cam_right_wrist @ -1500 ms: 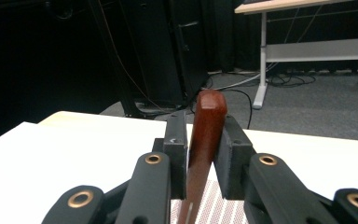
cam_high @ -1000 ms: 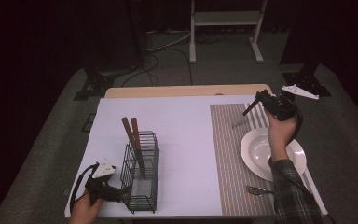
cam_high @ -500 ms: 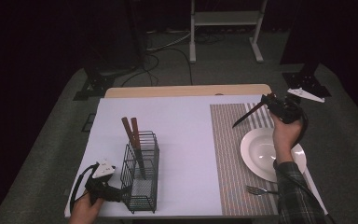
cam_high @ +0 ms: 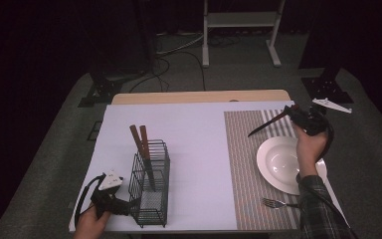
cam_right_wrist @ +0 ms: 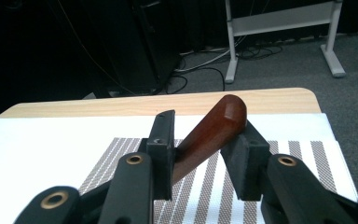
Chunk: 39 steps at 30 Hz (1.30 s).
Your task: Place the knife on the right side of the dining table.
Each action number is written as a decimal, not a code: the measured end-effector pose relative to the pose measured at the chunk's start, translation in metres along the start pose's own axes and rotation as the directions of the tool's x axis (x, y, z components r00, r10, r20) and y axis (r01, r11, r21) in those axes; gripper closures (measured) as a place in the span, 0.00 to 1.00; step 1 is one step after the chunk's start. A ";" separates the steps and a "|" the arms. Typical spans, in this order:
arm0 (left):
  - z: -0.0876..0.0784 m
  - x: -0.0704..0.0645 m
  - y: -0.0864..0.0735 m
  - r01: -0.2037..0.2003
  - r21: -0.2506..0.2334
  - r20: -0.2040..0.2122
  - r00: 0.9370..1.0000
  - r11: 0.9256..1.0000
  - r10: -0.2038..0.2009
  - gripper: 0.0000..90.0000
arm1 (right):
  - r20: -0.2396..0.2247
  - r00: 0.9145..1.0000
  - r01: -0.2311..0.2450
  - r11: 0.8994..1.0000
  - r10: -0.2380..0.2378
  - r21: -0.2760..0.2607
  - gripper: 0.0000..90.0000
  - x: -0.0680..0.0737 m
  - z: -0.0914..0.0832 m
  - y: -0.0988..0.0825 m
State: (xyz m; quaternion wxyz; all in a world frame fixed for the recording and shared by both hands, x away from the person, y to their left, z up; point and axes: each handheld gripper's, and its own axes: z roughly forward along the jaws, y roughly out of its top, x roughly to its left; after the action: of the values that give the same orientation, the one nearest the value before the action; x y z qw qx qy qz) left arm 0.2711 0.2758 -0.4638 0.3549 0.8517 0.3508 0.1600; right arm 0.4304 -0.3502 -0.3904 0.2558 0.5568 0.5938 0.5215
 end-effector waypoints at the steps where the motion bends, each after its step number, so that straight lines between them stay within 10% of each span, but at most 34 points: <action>1: 0.000 0.000 0.000 0.000 0.001 0.000 1.000 1.000 0.000 0.00 | 0.001 1.000 -0.002 1.000 0.002 0.004 0.71 -0.001 0.000 -0.001; 26: 0.000 0.000 0.000 0.000 0.000 0.000 1.000 1.000 0.000 0.00 | 0.076 0.996 -0.052 0.995 0.045 0.083 0.56 -0.028 0.002 -0.018; 39: 0.000 0.000 0.000 0.000 0.001 0.000 1.000 1.000 0.000 0.00 | 0.113 0.989 -0.118 0.977 0.099 0.177 0.45 -0.036 0.010 -0.023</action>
State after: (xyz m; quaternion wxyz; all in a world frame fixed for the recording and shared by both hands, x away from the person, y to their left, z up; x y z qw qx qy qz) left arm 0.2711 0.2758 -0.4638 0.3547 0.8517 0.3509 0.1599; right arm 0.4393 -0.3765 -0.4245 0.2051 0.6359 0.5940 0.4480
